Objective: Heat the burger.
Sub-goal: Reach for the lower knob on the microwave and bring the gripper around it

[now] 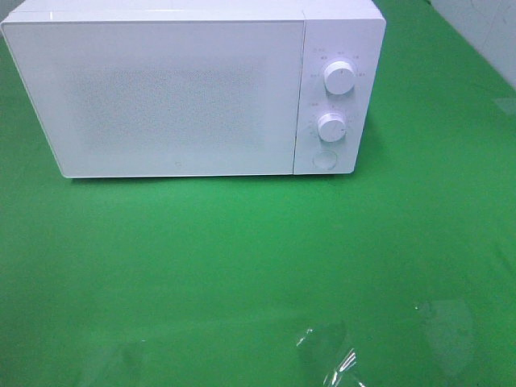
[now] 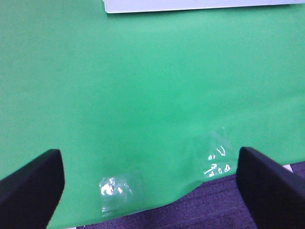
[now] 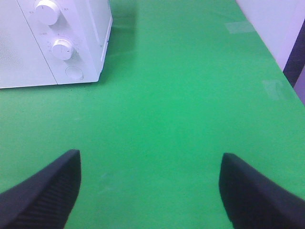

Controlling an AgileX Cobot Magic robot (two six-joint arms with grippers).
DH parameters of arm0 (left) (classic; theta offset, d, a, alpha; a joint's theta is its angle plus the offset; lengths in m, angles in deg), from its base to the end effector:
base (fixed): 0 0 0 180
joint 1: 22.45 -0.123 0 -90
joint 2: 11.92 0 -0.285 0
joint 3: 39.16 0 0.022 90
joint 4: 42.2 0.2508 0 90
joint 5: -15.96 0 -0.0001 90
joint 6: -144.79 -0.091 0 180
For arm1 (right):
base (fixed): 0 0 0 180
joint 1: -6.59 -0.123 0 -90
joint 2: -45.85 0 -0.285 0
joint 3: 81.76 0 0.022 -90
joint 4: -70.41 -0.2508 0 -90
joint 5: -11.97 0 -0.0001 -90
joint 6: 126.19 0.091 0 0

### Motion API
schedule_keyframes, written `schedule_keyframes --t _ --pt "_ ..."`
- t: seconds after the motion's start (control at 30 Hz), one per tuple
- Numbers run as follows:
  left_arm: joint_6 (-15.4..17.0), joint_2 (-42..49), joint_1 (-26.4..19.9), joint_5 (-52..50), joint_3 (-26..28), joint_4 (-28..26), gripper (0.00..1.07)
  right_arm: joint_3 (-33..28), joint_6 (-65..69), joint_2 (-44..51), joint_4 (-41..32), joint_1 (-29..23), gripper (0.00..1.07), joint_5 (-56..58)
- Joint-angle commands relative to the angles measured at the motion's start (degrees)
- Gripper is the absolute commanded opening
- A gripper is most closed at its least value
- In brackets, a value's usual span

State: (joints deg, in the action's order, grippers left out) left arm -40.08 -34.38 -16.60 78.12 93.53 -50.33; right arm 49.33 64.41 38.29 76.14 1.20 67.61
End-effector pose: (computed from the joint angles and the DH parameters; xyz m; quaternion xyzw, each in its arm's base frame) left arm 0.0304 -0.0146 0.2791 0.0804 0.9075 -0.0742 0.4057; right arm -0.0008 -0.0076 0.2833 0.0373 0.8277 0.0281 0.5592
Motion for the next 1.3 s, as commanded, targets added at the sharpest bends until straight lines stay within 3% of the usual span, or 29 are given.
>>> schedule_keyframes --t 0.03,0.47,0.6,0.77,1.3 --pt "-0.1 3.4 -0.2 -0.9 -0.3 -0.6 0.9 -0.1 -0.5 1.5 -0.1 0.4 0.76 -0.5" --pt "0.8 15.9 -0.2 -0.9 -0.3 -1.0 0.9 -0.1 -0.5 1.5 -0.1 0.4 0.76 -0.5" --pt "0.8 16.2 -0.8 -0.9 -0.3 -1.1 0.9 -0.1 -0.5 1.5 -0.1 0.4 0.76 -0.5" --pt "0.8 16.2 -5.4 -0.9 -0.3 -1.0 0.9 -0.1 -0.5 1.5 -0.1 0.4 0.76 -0.5" --pt "0.8 16.2 -5.4 -0.9 -0.3 -0.8 0.9 -0.1 -0.5 1.5 -0.1 0.4 0.76 -0.5"
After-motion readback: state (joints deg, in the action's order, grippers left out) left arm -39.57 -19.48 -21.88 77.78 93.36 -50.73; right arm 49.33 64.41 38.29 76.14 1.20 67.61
